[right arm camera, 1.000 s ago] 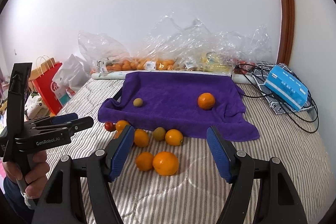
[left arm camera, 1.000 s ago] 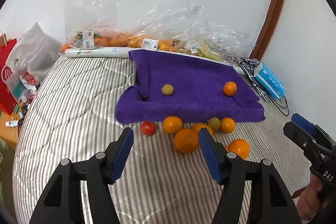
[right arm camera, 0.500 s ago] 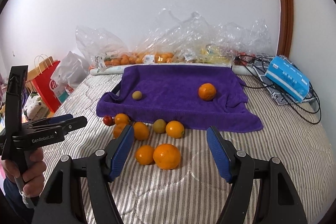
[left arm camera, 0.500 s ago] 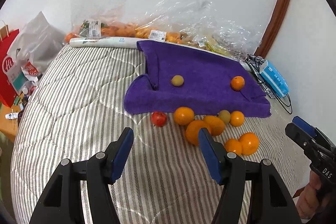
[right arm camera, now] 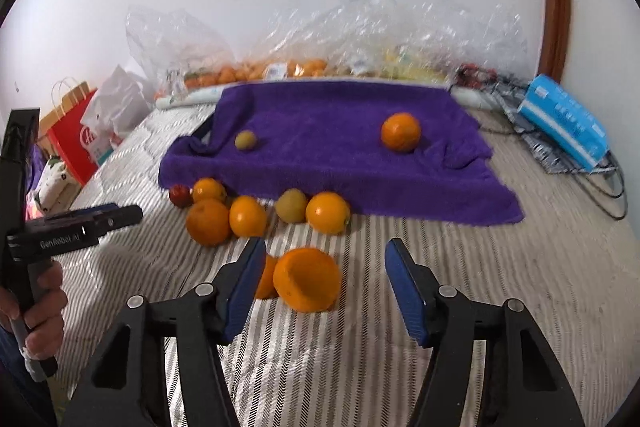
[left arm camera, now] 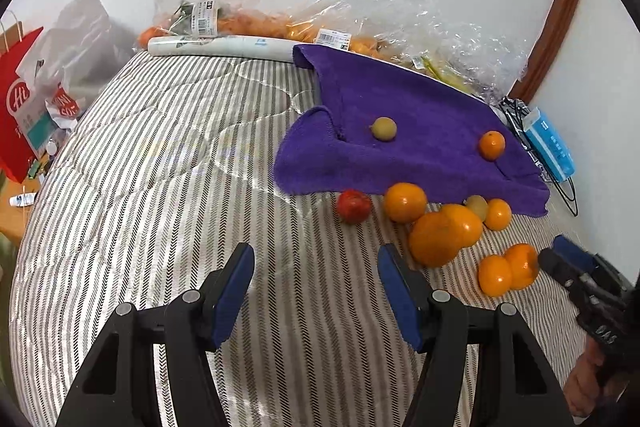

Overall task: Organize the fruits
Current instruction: 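Grasp another large orange with the right tool while the left tool grasps the red fruit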

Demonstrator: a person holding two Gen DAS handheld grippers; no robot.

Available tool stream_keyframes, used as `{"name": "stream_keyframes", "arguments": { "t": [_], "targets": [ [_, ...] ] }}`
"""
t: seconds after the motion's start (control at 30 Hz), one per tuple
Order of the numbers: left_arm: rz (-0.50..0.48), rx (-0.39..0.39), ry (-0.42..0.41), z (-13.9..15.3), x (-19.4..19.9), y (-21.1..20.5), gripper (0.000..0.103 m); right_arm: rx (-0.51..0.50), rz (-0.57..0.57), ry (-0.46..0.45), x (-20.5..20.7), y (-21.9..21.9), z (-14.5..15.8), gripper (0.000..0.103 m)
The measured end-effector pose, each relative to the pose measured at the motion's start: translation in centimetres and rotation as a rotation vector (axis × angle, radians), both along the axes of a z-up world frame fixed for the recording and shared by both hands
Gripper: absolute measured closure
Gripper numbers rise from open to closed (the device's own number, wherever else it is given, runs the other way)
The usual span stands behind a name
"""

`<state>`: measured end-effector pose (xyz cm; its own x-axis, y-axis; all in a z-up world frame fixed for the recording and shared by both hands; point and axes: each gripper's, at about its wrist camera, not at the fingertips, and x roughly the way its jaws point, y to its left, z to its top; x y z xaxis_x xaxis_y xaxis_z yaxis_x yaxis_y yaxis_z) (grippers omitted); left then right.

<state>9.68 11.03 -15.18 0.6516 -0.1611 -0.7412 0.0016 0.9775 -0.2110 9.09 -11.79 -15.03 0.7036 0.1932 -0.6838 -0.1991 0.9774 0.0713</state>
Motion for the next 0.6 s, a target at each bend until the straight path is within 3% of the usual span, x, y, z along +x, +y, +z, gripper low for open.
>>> {"name": "stream_keyframes", "arguments": {
  "t": [0.17, 0.37, 0.43, 0.6],
  "targets": [
    [0.006, -0.01, 0.005, -0.3, 0.0, 0.7, 0.041, -0.011, 0.025, 0.047, 1.1, 0.6, -2.0, 0.054],
    [-0.018, -0.03, -0.002, -0.6, 0.5, 0.2, 0.041, 0.025, 0.064, 0.073, 1.6, 0.3, -2.6, 0.054],
    [-0.023, -0.038, -0.003, -0.6, 0.8, -0.2, 0.041, 0.01, 0.071, 0.078, 1.4, 0.2, -2.7, 0.059],
    [-0.019, 0.01, 0.01, -0.8, 2.5, -1.3, 0.042, -0.015, 0.09, 0.066, 0.7, -0.2, -2.7, 0.059]
  ]
}}
